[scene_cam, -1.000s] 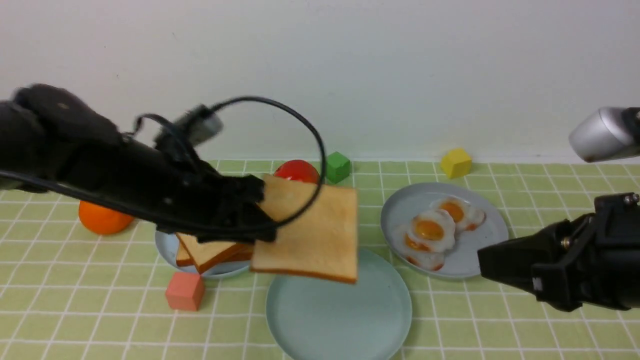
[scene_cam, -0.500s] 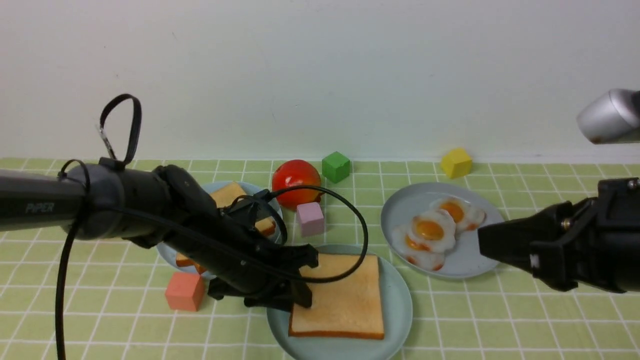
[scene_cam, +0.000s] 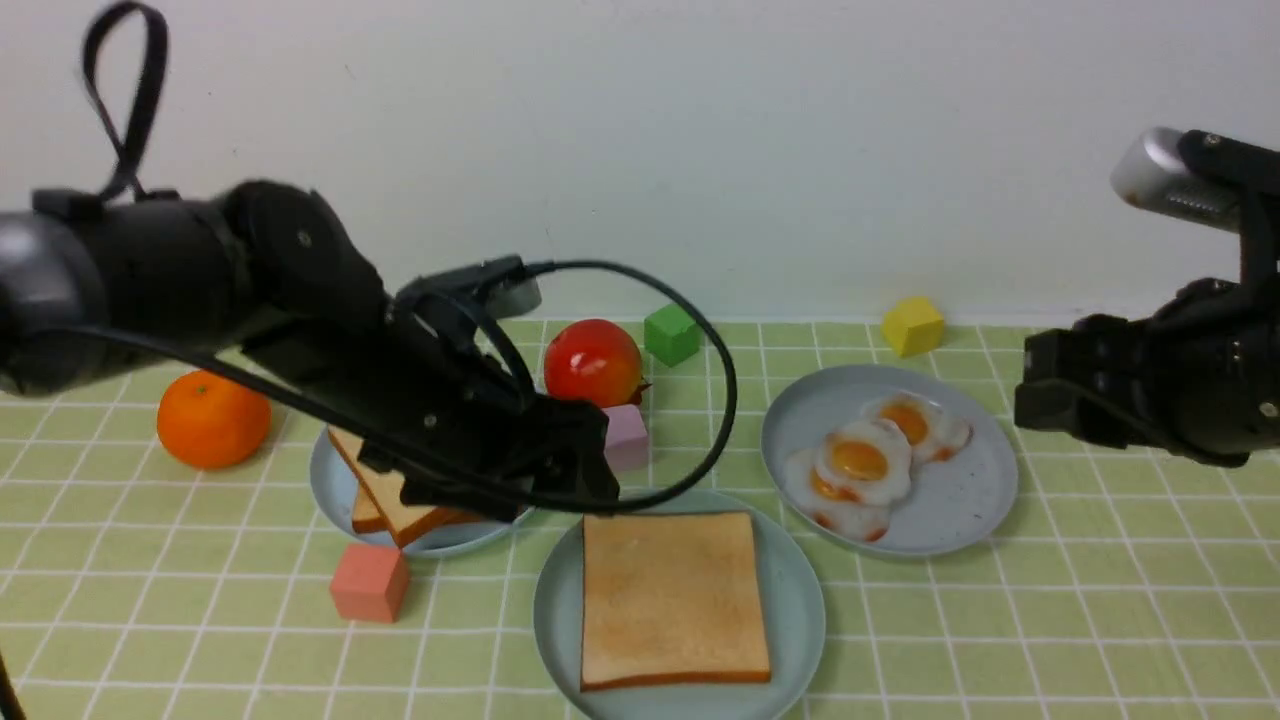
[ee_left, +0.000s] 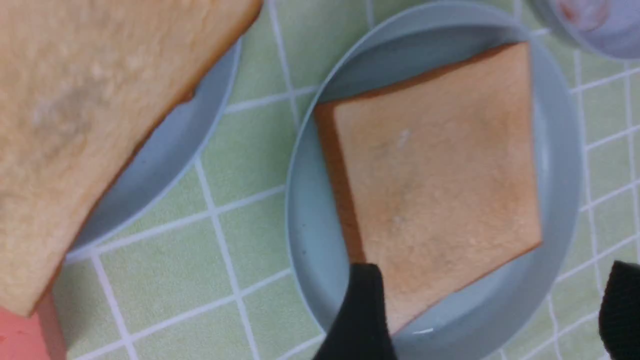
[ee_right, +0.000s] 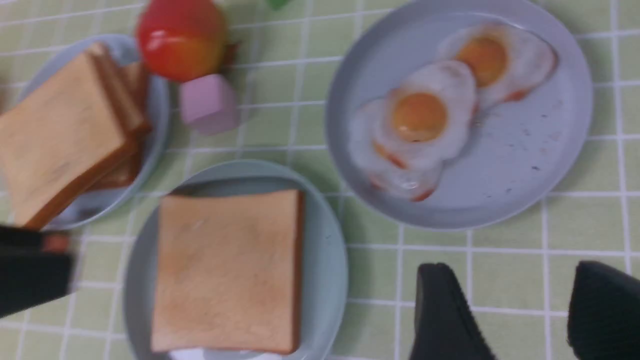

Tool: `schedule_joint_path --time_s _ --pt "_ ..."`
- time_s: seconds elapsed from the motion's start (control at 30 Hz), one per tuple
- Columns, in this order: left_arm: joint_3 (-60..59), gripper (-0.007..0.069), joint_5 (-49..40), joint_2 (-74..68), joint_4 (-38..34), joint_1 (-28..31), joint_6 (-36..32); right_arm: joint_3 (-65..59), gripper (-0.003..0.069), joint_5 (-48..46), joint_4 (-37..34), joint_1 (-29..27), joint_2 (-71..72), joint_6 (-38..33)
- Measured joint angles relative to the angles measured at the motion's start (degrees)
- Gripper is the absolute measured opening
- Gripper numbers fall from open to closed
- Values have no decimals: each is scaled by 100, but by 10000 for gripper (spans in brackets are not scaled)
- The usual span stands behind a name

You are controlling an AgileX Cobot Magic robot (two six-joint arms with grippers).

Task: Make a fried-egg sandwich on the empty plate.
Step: Use the right arm to grab a fried egg

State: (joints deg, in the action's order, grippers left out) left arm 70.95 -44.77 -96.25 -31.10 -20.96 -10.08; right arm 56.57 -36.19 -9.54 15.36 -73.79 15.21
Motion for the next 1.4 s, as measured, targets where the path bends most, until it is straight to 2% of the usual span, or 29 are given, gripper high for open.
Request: schedule_joint_path --time_s 0.07,0.17,0.23,0.27,0.33,0.37,0.4,0.47,0.53,0.67,0.93,1.13,1.23,1.27,1.37,1.4 --pt "170 568 -165 126 62 -40 0 28 342 0 -218 -162 -236 -80" --pt "495 501 -349 444 201 -261 0 91 321 13 -1138 -556 -788 -580" --pt "628 414 -336 730 353 -642 0 115 317 56 -2323 -888 -1254 -1406" --pt "635 396 -336 748 367 -678 0 124 318 62 -2420 -932 -1288 -1521" --pt "655 248 -330 907 611 -1216 5 141 335 131 -3611 -1131 -1748 -2414" --pt "655 202 -330 923 669 -1356 5 141 345 188 -3882 -1152 -1869 -2681" --pt "655 191 -330 926 699 -1418 11 141 349 201 -3944 -1161 -1927 -2731" --pt "655 58 -323 918 859 -1660 117 141 391 360 -4589 -1182 -2222 -3159" --pt "655 -13 -310 905 971 -1726 246 141 424 573 -4946 -1187 -2464 -3378" --pt "655 -13 -303 894 1228 -1733 502 153 458 891 -5447 -1187 -2848 -3741" --pt "655 -13 -303 894 1525 -1733 732 190 442 1171 -6380 -1193 -3368 -4223" --pt "655 -13 -326 894 1579 -1733 745 196 429 1244 -7824 -1193 -3673 -5382" --pt "655 -13 -346 894 1615 -1733 745 196 428 1244 -8205 -1193 -3783 -5719" --pt "655 -13 -368 894 1680 -1733 749 196 419 1238 -8490 -1193 -3882 -5935" --pt "655 -13 -431 894 1780 -1733 752 211 395 1157 -8689 -1193 -3985 -6099" --pt "655 -13 -460 894 1825 -1733 757 241 355 1088 -8780 -1193 -4059 -6143"
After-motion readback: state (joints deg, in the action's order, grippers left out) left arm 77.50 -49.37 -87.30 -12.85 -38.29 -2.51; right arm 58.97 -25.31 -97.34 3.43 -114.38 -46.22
